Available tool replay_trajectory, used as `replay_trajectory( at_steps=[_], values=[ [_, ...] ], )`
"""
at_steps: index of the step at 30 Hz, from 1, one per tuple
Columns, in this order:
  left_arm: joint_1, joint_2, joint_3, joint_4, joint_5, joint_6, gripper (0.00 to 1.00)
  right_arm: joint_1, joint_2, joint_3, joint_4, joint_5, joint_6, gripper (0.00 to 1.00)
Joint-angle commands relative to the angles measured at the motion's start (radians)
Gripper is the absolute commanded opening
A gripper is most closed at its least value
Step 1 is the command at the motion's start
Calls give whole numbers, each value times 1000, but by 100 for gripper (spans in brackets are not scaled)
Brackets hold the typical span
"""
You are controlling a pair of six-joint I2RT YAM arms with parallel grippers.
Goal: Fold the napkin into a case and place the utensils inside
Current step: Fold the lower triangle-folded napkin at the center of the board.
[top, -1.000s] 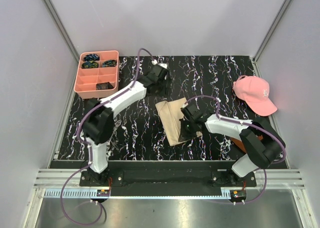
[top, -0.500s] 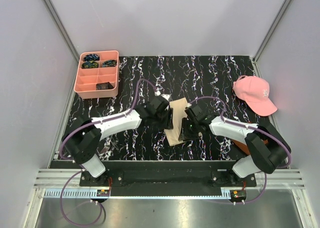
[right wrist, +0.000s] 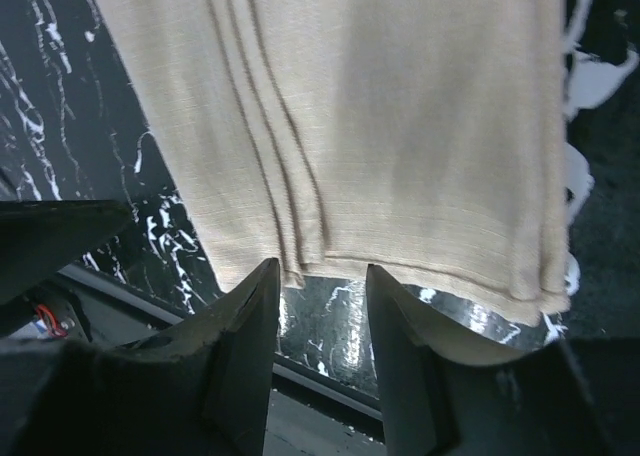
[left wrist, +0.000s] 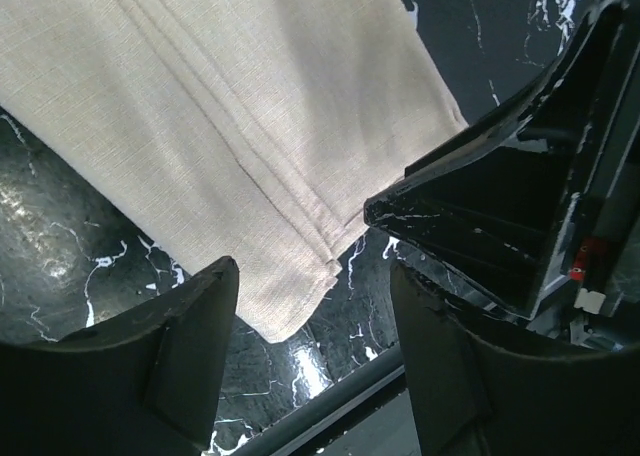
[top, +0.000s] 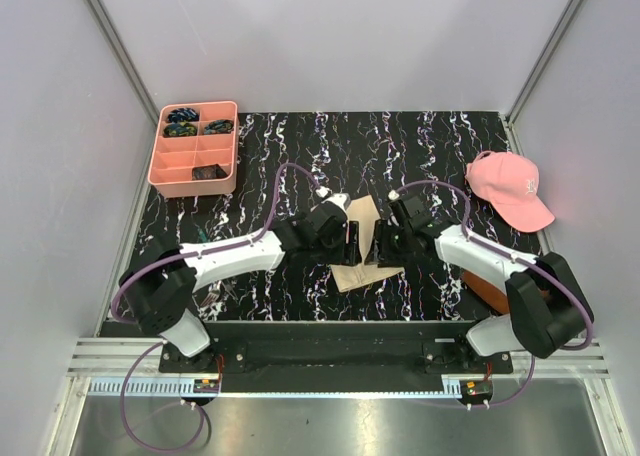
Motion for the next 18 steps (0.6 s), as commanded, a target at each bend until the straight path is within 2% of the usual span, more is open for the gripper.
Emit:
replay_trajectory(
  at_steps=[1, 4, 8, 10, 14, 18],
  values=[
    [6, -55, 0, 10, -104, -41, 63, -1, 66, 58, 27, -82, -66, 47],
    [40, 0, 76, -61, -89, -41, 63, -1, 101, 61, 67, -127, -81, 39],
    [63, 143, 235, -193, -81, -39, 52, 1, 140, 72, 102, -133, -83, 21],
    [64, 172, 273, -202, -91, -38, 50, -1, 161, 75, 134, -154, -76, 20],
    [67, 215, 298, -202, -75, -55, 38, 1, 190, 64, 171, -194, -60, 17],
    [69, 185, 255, -164, -66, -64, 37, 1, 149, 40, 178, -193, -53, 16]
  ],
)
